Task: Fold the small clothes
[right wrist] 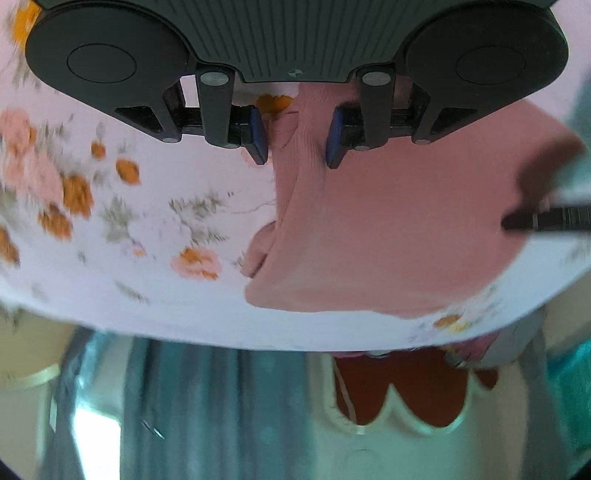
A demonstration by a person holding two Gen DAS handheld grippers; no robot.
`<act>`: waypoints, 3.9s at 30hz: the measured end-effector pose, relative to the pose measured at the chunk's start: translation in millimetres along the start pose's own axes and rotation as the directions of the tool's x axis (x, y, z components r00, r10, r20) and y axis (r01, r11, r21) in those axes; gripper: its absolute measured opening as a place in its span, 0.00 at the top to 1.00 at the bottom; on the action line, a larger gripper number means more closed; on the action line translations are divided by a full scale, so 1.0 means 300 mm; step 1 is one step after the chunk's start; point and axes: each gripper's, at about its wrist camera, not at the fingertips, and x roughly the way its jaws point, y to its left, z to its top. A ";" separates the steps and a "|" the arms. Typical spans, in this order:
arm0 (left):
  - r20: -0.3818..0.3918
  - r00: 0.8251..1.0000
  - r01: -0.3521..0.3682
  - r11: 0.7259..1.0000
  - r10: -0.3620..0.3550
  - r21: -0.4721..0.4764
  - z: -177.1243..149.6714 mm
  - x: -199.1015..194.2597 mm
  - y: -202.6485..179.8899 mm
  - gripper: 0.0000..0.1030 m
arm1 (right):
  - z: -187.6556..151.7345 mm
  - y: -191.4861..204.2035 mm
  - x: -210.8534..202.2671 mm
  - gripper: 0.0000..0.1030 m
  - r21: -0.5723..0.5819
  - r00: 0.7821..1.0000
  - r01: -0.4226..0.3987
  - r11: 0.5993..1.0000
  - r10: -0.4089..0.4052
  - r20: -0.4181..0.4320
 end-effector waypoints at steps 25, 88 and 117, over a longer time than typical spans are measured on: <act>-0.186 0.979 -0.086 0.996 0.083 -0.009 -0.086 0.039 -0.059 0.00 | -0.058 0.013 -0.023 0.47 0.086 0.994 0.063 0.994 -0.055 -0.094; 0.137 0.969 -0.203 0.979 0.206 -0.030 -0.392 -1.179 -0.373 0.00 | -0.417 0.068 -1.283 0.00 0.005 0.955 -0.084 0.996 0.079 0.287; 0.114 0.971 -0.208 0.978 0.209 -0.026 -0.377 -1.141 -0.301 0.00 | -0.394 0.119 -1.224 0.00 -0.002 0.956 -0.108 0.994 0.104 0.274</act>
